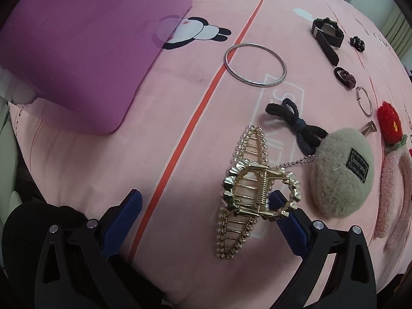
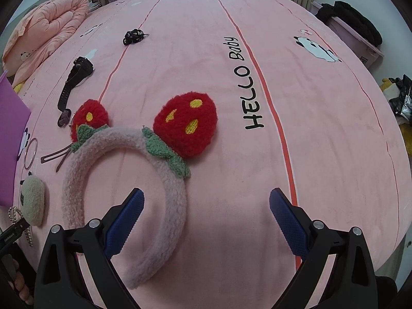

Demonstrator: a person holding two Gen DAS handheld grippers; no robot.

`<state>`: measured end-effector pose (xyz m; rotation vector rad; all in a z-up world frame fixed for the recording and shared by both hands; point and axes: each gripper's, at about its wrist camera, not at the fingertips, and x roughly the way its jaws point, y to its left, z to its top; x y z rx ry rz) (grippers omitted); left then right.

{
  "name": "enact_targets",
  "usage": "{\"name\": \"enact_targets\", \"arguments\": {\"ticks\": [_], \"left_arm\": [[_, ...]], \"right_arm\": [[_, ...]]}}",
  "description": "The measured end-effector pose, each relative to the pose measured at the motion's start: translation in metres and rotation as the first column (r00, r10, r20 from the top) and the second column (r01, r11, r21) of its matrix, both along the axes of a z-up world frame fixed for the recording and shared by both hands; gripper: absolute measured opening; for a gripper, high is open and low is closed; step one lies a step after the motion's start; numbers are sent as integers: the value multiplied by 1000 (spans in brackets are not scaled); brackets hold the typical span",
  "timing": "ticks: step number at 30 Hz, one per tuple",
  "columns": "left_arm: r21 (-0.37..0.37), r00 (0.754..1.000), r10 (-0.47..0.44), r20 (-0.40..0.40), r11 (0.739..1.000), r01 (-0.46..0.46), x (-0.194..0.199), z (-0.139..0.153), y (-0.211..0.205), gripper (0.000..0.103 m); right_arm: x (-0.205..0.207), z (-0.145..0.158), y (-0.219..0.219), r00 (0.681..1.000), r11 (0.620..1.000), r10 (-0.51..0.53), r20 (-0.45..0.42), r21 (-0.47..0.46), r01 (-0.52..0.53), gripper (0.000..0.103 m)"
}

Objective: Organize jewelry
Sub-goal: 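Grasp the gold claw clip with the left tool while the right tool grasps the pink headband, then lift the claw clip and headband and carry both over the purple tub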

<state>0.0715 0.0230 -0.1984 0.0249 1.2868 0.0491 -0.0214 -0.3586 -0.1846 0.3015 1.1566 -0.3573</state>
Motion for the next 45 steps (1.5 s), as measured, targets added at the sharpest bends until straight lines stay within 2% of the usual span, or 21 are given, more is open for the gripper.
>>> {"name": "enact_targets", "arguments": {"ticks": [14,24,26,27,29,32,35,37,45], "left_arm": [[14,999,16,51,1000,-17,11,-21,-6,98],[32,994,20,112,999,-24,-4,-21,-14,98],[21,994,23,108,999,-25,-9,-20,-14,97],[19,994,21,103,1000,-24,-10,-19,-14,97],[10,995,22,100,1000,-23,-12,-16,-13,95],[-7,994,22,104,1000,-21,-14,-13,-13,87],[-11,993,12,115,1000,-11,-14,-2,-9,69],[-5,992,-2,128,1000,2,-16,4,-9,50],[-41,992,16,127,999,-11,-21,24,2,49]], "right_arm": [[26,-33,-5,996,999,15,-86,-43,-18,94],[34,-39,13,991,976,115,-74,-176,-127,92],[32,-38,18,988,975,141,-66,-162,-150,71],[31,-36,21,986,975,156,-60,-152,-163,66],[32,-32,32,978,964,201,-61,-167,-208,40],[34,-30,49,965,941,254,-71,-212,-263,16],[30,-25,48,969,949,242,-49,-198,-247,11],[28,-20,43,972,957,232,-34,-173,-234,11],[13,-3,40,979,973,202,12,-116,-199,10]]}}
